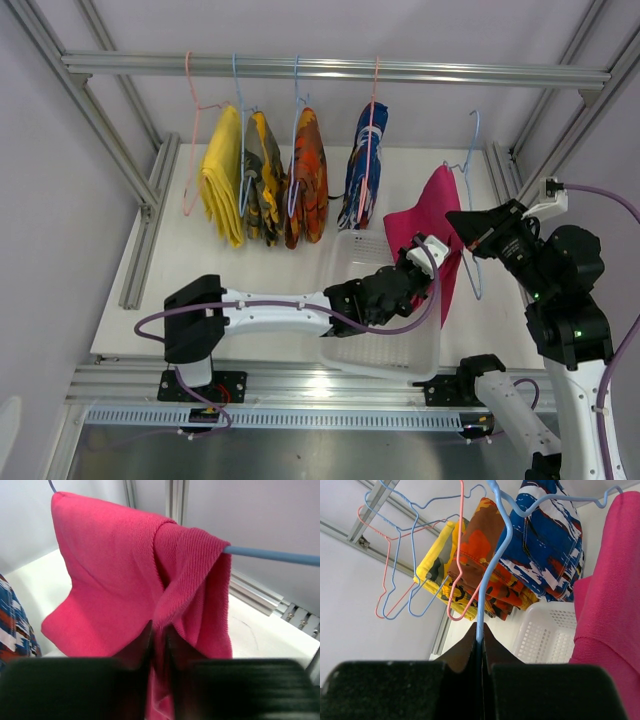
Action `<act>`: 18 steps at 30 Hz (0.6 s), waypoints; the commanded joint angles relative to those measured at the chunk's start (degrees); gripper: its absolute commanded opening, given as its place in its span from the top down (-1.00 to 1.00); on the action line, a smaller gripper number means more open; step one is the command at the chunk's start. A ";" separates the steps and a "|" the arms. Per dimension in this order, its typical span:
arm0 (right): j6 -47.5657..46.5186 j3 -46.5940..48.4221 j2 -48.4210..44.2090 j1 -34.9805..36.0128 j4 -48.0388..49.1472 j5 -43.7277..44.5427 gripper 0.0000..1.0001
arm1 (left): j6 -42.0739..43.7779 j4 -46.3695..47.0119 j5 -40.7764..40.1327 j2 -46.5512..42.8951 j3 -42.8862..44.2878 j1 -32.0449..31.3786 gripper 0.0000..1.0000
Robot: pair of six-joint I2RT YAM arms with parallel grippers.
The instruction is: Remove the trousers from the hanger
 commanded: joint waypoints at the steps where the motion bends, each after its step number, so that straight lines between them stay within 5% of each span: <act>1: 1.41 0.60 -1.76 0.37 7.39 -3.13 1.00 | -0.10 1.80 -1.65 0.79 3.30 0.24 0.42; 5: 1.50 -0.28 -1.85 0.37 7.74 -3.30 1.00 | -1.07 1.71 -0.51 0.88 3.48 0.24 0.10; 18: 2.38 -2.13 -2.29 0.37 8.53 -3.66 1.00 | -1.42 2.85 1.42 1.14 5.67 -0.29 0.03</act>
